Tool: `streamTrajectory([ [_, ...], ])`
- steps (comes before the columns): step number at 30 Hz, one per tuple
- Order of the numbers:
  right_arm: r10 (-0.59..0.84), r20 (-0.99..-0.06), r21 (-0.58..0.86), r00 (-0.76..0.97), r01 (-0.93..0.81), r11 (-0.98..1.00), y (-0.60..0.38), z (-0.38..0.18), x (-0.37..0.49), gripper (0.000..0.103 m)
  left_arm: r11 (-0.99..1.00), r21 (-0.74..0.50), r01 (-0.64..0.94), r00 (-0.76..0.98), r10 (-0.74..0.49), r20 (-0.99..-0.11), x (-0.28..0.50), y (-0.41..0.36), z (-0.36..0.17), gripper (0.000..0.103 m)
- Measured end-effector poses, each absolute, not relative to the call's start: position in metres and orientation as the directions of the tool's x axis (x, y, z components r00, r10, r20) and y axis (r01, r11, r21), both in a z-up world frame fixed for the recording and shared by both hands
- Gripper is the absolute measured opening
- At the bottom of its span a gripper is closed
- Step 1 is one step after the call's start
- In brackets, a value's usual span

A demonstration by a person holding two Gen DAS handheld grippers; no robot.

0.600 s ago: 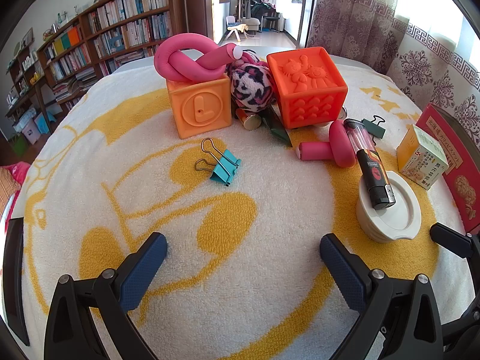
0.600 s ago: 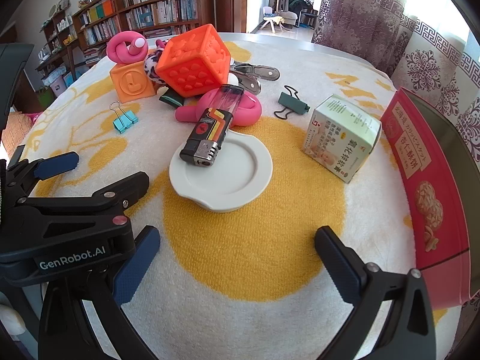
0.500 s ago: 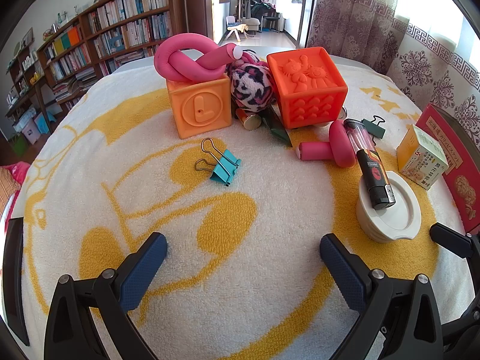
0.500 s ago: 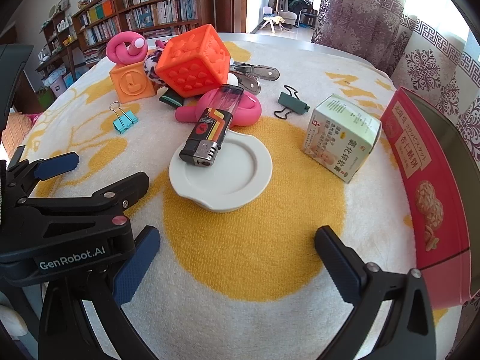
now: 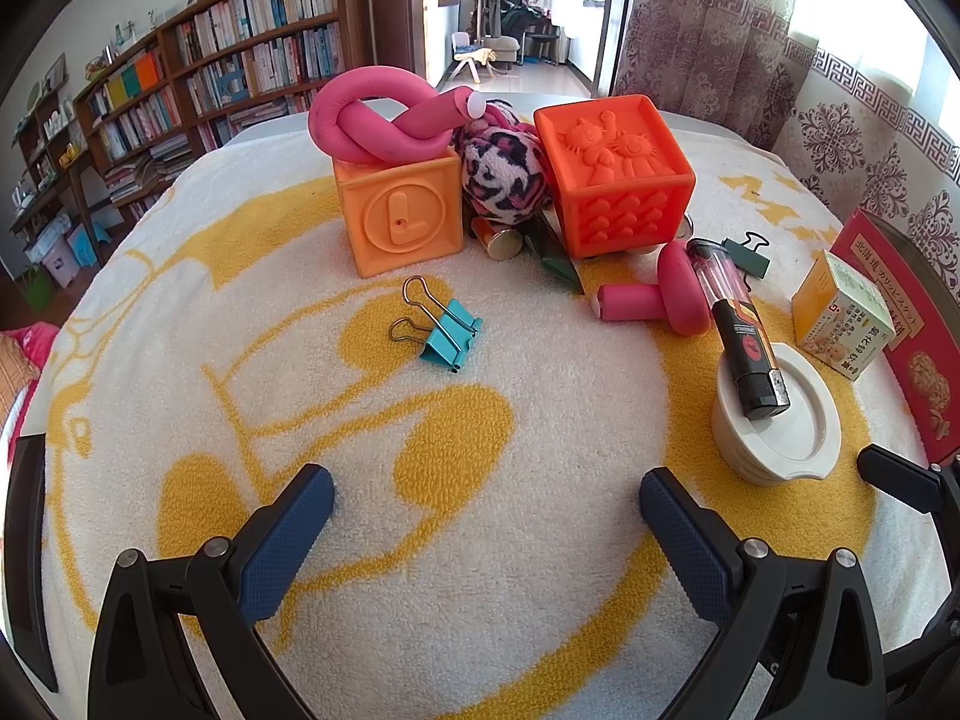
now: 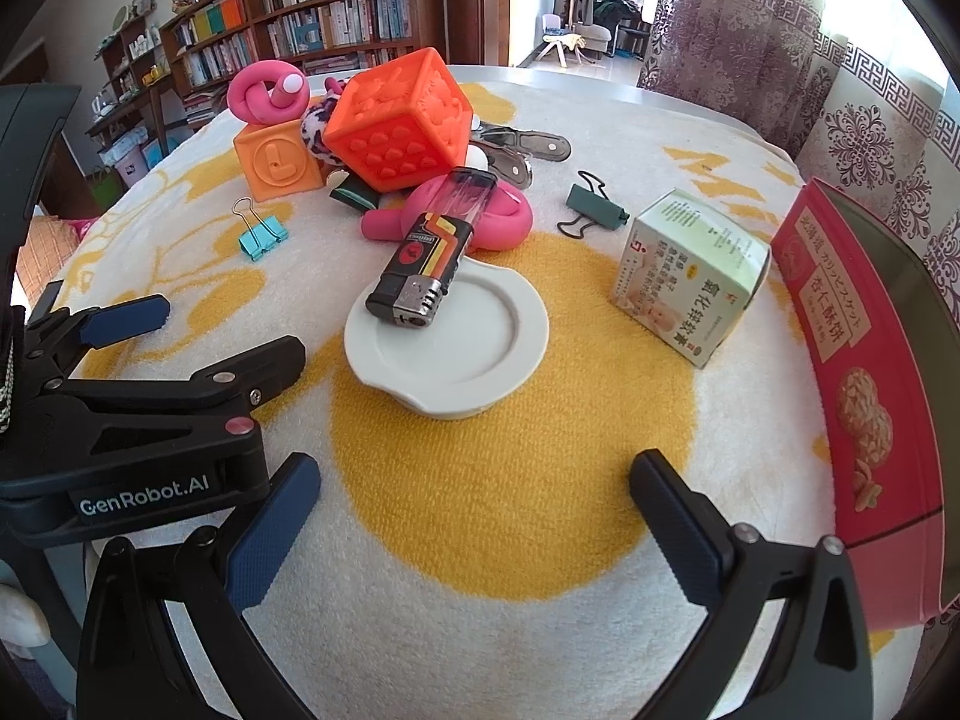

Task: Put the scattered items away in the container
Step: 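Move the left tool toward the pink knotted foam tube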

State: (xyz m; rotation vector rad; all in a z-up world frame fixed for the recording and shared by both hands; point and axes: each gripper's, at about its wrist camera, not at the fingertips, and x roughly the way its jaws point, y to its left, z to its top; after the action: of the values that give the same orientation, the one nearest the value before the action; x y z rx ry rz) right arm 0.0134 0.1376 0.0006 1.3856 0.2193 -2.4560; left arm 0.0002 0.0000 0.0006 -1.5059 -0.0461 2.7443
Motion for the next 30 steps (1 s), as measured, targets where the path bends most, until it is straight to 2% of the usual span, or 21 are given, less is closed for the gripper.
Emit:
streamTrajectory([
  [7, -0.223, -0.847, 0.043, -0.482, 0.356, -0.934, 0.141, 0.004, 0.023, 0.103, -0.998, -0.044, -0.042, -0.536, 0.06, -0.842, 0.006, -0.005, 0.001, 0.103],
  [14, -0.303, -0.799, 0.212, -0.52, 0.228, -0.95, 0.178, 0.011, 0.027, 0.103, -0.999, -0.049, -0.015, -0.542, 0.049, -0.839, 0.009, -0.009, 0.002, 0.103],
  [18, -0.368, -0.735, 0.309, -0.569, 0.202, -0.929, 0.192, 0.02, 0.034, 0.103, -0.998, -0.057, 0.001, -0.545, 0.047, -0.837, 0.011, -0.014, 0.002, 0.103],
  [24, -0.294, -0.672, 0.197, -0.679, 0.218, -0.956, 0.193, 0.046, 0.042, 0.103, -0.998, -0.04, -0.058, -0.535, 0.065, -0.842, 0.016, -0.017, 0.002, 0.103],
  [27, -0.243, -0.64, 0.096, -0.729, 0.238, -0.966, 0.189, 0.056, 0.047, 0.103, -0.997, -0.036, -0.074, -0.533, 0.07, -0.843, 0.018, -0.017, 0.002, 0.103],
  [30, -0.248, -0.629, 0.107, -0.737, 0.234, -0.966, 0.193, 0.059, 0.045, 0.103, -0.998, -0.034, -0.055, -0.533, 0.058, -0.844, 0.017, -0.015, 0.003, 0.103],
])
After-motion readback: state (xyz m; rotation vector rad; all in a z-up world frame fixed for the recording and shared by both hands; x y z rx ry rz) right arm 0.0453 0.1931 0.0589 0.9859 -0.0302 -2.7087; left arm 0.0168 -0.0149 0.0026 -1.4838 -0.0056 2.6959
